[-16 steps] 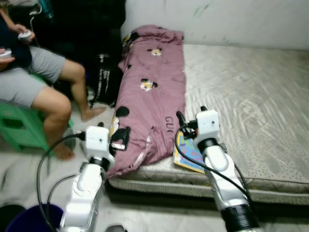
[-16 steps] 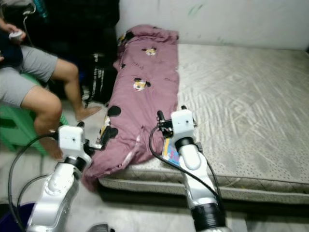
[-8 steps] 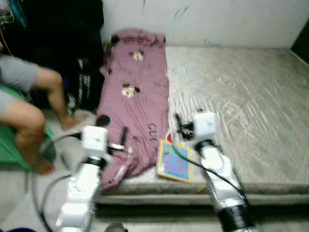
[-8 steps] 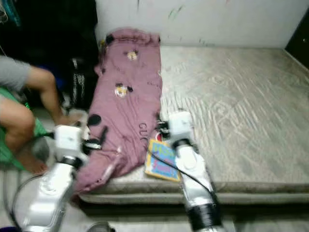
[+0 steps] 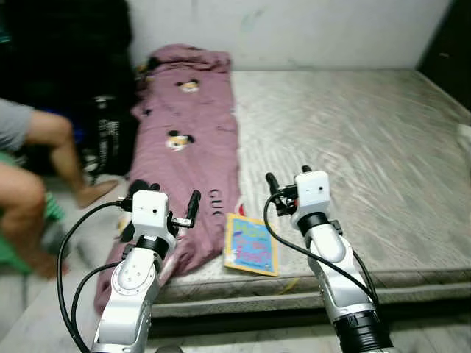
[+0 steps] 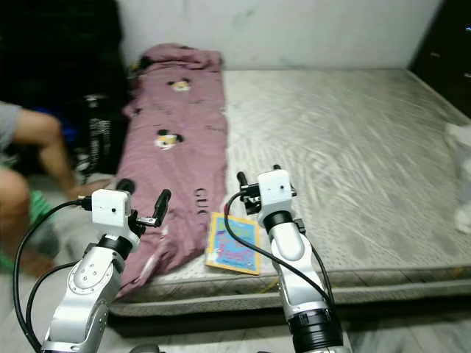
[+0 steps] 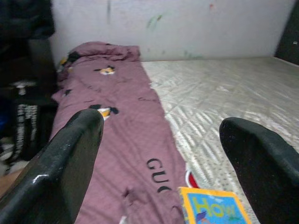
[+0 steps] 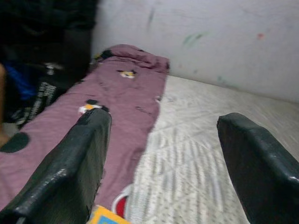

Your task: Clean up the room

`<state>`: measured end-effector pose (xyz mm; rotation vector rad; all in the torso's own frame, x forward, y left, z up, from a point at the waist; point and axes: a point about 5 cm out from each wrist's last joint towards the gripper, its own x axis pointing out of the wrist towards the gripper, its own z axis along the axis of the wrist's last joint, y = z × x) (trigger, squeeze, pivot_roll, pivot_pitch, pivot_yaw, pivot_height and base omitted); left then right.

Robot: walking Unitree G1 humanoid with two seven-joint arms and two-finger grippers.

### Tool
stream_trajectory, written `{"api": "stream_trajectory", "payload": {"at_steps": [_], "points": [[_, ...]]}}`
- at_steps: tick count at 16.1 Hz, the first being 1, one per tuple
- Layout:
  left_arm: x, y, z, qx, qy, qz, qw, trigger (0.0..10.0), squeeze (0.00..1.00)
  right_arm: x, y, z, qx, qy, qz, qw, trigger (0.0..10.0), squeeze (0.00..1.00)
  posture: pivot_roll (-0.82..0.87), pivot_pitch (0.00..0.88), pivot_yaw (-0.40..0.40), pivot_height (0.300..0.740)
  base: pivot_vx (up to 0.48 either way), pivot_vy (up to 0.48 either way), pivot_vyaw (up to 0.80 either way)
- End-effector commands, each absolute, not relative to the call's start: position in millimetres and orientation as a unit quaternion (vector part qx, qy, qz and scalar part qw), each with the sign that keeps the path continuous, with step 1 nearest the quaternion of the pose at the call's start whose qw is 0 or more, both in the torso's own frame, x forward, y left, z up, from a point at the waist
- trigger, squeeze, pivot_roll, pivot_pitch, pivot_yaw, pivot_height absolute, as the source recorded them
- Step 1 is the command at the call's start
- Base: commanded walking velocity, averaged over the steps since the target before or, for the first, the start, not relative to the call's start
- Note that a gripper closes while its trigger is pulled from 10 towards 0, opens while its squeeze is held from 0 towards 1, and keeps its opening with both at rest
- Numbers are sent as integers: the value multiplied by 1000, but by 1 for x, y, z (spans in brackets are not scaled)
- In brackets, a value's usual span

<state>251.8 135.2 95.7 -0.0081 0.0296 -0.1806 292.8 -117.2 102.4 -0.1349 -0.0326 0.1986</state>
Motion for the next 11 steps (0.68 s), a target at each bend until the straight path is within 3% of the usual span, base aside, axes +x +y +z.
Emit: {"api": "stream_trajectory", "payload": {"at_steps": [1, 4, 11], "points": [[252, 136, 95, -1, 18, -87, 996, 10000, 0, 295, -118, 108, -72, -26, 100, 992, 10000, 0, 75, 0, -33, 740, 0, 0, 800], [252, 135, 95, -2, 18, -87, 996, 10000, 0, 296, -118, 107, -70, -25, 98, 992, 10000, 0, 76, 0, -35, 740, 0, 0, 758], [253, 135, 94, 0, 16, -96, 995, 10000, 0, 297, -117, 106, -67, -24, 95, 993, 10000, 0, 78, 0, -30, 740, 0, -80, 0]]}}
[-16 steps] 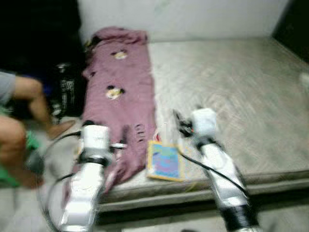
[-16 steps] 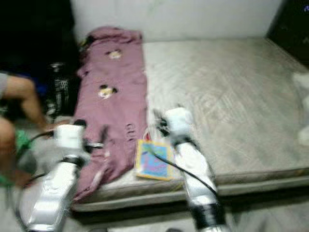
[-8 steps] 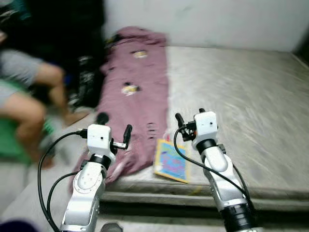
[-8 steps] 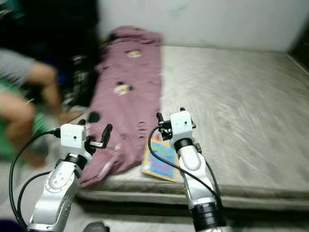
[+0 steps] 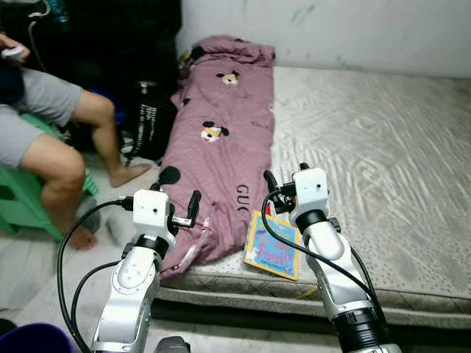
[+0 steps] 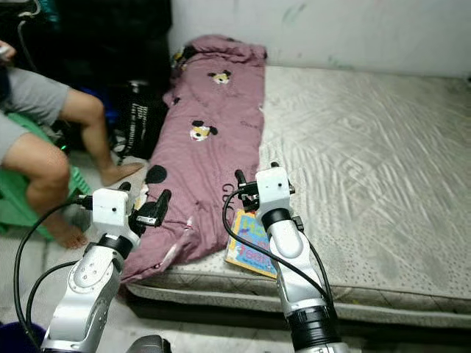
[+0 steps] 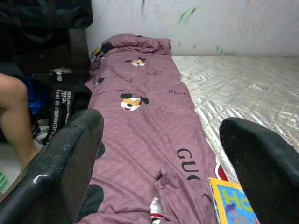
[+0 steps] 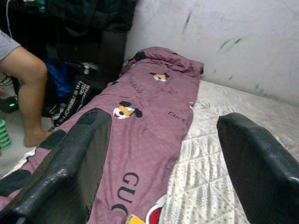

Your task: Clean up the room

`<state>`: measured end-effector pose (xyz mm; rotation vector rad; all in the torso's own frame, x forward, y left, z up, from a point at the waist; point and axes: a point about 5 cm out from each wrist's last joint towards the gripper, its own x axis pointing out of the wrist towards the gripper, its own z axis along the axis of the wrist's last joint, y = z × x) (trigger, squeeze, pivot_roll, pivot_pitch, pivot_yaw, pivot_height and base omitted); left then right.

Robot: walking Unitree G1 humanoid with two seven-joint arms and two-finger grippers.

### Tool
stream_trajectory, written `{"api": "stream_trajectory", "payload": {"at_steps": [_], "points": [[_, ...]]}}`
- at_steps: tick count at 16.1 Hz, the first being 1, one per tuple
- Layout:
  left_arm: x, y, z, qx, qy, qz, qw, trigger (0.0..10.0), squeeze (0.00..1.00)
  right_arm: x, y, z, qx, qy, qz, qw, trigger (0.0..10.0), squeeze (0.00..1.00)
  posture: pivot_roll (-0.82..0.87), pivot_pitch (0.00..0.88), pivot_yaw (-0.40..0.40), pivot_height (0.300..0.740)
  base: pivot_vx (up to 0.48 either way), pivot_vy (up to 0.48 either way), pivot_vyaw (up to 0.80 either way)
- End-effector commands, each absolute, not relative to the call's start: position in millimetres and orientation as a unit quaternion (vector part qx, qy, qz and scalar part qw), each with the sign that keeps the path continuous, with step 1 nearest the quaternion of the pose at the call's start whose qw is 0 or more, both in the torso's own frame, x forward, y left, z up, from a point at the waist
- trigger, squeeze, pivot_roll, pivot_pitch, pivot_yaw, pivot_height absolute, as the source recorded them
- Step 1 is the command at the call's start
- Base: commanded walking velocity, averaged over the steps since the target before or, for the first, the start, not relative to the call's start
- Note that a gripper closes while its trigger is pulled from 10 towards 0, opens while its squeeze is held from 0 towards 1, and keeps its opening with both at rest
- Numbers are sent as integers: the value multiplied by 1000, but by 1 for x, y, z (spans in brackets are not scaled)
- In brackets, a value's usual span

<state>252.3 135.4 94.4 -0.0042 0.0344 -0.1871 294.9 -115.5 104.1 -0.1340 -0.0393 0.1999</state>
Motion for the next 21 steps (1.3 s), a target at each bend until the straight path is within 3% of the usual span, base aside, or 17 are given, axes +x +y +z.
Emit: {"api": "stream_trajectory", "payload": {"at_steps": [1, 7, 21], "points": [[253, 135, 95, 0, 16, -96, 995, 10000, 0, 297, -117, 106, -67, -24, 95, 993, 10000, 0, 78, 0, -30, 740, 0, 0, 0], [254, 134, 95, -1, 13, -94, 995, 10000, 0, 298, -117, 105, -71, -23, 99, 992, 10000, 0, 81, 0, -37, 740, 0, -105, 0], [254, 134, 95, -3, 14, -93, 996, 10000, 0, 298, -117, 106, -72, -23, 99, 992, 10000, 0, 75, 0, -33, 740, 0, -299, 0]]}}
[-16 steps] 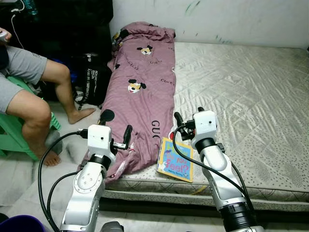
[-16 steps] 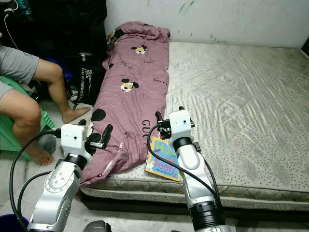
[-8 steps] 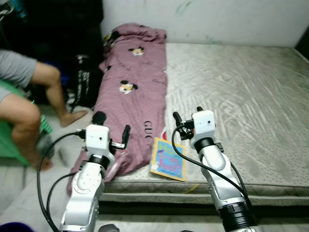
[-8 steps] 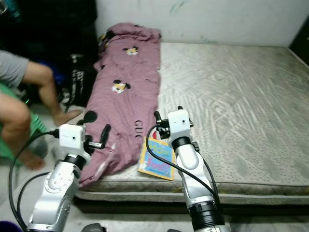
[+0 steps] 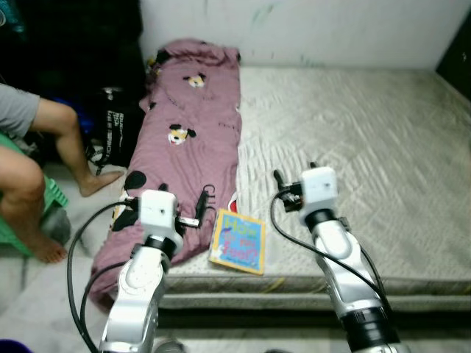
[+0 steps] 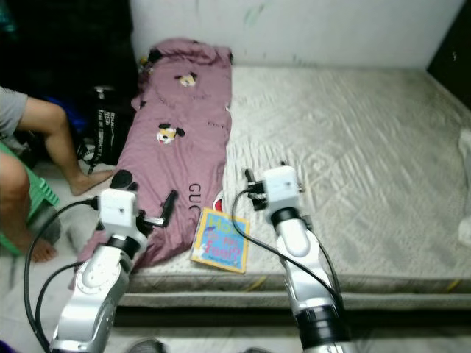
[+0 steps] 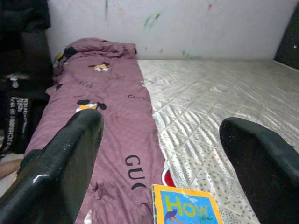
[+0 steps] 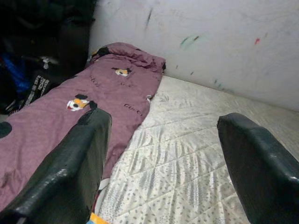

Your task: Clean up the room

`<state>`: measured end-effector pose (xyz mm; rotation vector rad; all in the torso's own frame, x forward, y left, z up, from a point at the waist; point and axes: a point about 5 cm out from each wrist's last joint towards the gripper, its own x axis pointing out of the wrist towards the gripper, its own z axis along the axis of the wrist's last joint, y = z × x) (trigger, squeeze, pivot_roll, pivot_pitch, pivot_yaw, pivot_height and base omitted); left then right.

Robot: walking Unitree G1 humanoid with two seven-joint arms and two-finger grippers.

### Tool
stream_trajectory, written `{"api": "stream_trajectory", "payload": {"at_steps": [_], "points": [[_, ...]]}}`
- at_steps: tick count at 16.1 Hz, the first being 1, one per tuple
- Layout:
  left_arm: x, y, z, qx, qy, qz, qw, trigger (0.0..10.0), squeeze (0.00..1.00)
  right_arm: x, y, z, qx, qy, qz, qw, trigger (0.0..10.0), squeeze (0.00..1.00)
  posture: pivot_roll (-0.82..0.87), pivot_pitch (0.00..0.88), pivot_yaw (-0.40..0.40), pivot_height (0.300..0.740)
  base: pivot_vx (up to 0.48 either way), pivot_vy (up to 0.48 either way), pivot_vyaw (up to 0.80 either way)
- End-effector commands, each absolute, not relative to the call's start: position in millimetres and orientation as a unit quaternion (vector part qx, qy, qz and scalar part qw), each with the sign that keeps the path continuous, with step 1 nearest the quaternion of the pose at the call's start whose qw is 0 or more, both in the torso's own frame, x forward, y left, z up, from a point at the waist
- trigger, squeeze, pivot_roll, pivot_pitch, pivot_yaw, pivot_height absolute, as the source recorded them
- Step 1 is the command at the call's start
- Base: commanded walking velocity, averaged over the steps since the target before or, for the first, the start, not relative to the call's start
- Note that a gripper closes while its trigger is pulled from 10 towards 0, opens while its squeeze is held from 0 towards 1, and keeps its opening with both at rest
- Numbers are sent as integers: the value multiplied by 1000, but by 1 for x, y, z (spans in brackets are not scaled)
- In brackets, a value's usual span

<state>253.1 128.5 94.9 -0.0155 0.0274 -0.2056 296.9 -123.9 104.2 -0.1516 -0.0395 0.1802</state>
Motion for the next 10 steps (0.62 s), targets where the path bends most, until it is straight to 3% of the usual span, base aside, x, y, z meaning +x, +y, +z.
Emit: {"api": "stream_trajectory", "payload": {"at_steps": [1, 9, 10], "points": [[254, 134, 95, -3, 15, -93, 996, 10000, 0, 298, -117, 106, -72, -23, 99, 992, 10000, 0, 75, 0, -33, 740, 0, -349, 0], [254, 133, 95, -4, 15, -95, 995, 10000, 0, 298, -117, 105, -73, -22, 100, 992, 10000, 0, 73, 0, -34, 740, 0, -339, 0], [254, 133, 95, -4, 14, -96, 995, 10000, 0, 298, -117, 105, -74, -22, 100, 992, 10000, 0, 73, 0, -34, 740, 0, 0, 0]]}}
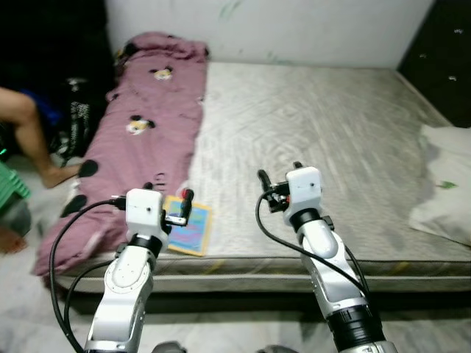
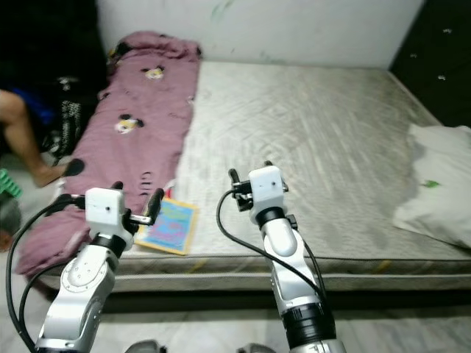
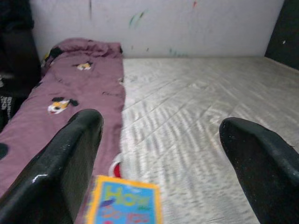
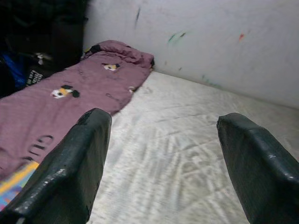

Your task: Clean up the room

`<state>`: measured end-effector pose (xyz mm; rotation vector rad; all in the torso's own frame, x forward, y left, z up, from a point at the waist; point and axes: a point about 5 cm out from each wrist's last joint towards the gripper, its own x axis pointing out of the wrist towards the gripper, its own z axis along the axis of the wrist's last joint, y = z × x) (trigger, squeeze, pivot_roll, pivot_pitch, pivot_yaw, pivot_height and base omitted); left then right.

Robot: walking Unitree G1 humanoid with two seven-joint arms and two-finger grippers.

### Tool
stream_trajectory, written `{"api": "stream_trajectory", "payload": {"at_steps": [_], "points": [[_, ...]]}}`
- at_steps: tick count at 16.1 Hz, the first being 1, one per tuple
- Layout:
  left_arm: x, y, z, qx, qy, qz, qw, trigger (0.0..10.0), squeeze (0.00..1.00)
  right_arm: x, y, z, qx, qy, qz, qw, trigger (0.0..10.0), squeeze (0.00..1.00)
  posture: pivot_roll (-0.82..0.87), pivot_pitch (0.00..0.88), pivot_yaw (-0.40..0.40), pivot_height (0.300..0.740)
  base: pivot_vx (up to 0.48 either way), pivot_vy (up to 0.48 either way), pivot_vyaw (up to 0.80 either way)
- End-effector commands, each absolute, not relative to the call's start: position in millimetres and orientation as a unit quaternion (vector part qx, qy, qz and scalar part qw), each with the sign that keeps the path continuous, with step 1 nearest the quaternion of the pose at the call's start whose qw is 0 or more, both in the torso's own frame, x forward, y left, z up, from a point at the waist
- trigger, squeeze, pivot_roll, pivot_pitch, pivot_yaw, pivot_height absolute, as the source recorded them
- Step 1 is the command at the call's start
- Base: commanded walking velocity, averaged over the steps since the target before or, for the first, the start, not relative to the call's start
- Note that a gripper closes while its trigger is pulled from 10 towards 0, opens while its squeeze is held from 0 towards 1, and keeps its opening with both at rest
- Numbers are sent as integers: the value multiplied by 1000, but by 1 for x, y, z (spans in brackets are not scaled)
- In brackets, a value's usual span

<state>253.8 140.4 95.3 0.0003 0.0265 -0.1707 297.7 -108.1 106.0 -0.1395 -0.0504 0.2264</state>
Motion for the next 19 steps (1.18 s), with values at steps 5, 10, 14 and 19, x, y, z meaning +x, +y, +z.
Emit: {"api": "stream_trajectory", "payload": {"at_steps": [5, 10, 14, 19], "points": [[254, 133, 96, -12, 11, -96, 995, 10000, 0, 298, -117, 104, -75, -20, 101, 992, 10000, 0, 72, 0, -36, 740, 0, 0, 0], [253, 132, 98, -16, 2, -102, 995, 10000, 0, 298, -117, 104, -74, -19, 101, 992, 10000, 0, 73, 0, -35, 740, 49, 0, 0], [253, 132, 98, -17, -1, -107, 994, 10000, 0, 298, -116, 104, -74, -20, 101, 992, 10000, 0, 75, 0, -35, 740, 293, 0, 0], [253, 132, 98, -16, -2, -109, 994, 10000, 0, 299, -115, 104, -74, -20, 101, 992, 10000, 0, 77, 0, -36, 740, 332, 0, 0]]}}
